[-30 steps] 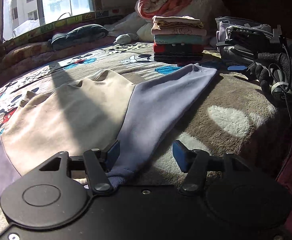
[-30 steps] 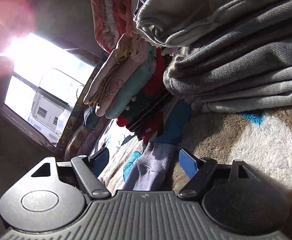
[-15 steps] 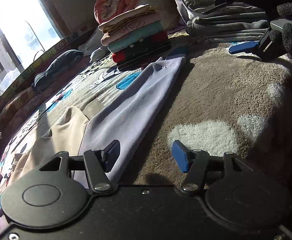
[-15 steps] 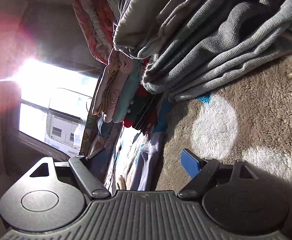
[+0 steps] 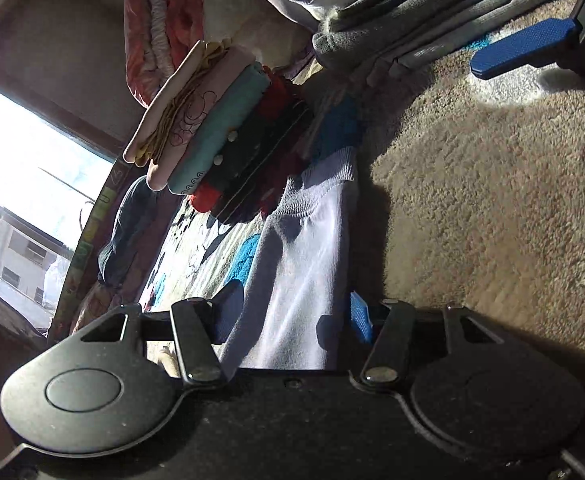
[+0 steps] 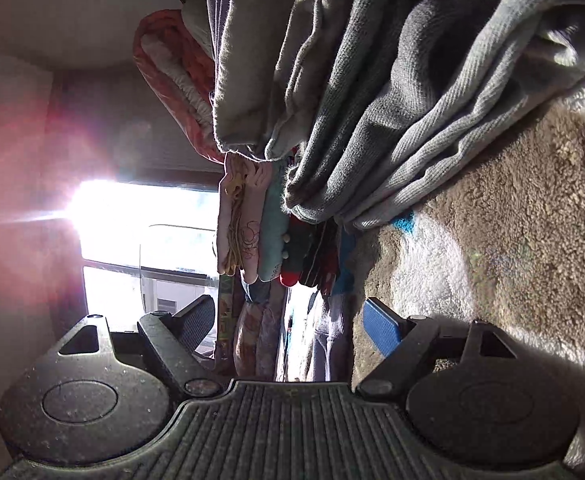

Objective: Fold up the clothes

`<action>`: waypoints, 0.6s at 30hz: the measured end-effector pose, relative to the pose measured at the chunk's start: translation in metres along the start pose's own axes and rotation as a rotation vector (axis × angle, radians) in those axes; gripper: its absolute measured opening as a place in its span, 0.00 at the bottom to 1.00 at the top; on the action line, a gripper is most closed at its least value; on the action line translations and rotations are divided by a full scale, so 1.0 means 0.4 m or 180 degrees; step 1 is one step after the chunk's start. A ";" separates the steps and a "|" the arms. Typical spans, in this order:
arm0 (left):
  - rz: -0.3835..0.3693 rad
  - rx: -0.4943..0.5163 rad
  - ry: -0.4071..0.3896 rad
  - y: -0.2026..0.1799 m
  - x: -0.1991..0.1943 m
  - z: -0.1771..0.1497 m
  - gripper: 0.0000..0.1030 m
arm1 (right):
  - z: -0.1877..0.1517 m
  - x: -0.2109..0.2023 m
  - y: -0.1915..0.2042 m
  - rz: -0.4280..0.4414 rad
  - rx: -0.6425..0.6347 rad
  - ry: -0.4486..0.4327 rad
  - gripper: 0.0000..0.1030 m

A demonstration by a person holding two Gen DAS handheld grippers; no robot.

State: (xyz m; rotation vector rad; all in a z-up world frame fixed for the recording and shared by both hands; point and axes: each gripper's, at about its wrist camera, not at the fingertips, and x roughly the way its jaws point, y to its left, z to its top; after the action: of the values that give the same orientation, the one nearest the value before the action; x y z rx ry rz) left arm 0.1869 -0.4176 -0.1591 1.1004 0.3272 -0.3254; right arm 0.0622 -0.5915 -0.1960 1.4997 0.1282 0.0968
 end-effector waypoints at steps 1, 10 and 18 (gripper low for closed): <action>0.0019 0.0031 0.0018 -0.001 0.011 0.011 0.50 | 0.004 0.001 -0.002 0.0016 0.0019 -0.0006 0.78; 0.0169 0.0279 0.0345 -0.028 0.122 0.108 0.30 | 0.020 0.011 -0.020 0.0151 0.0179 -0.0069 0.78; 0.0006 0.0095 0.0386 0.010 0.157 0.111 0.04 | 0.021 0.000 -0.008 0.0336 0.0126 -0.0217 0.85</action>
State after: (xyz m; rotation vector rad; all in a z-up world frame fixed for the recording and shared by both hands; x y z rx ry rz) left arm 0.2498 -0.4623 -0.1635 1.1522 0.4301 -0.2631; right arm 0.0632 -0.6001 -0.1988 1.5475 -0.0041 0.1284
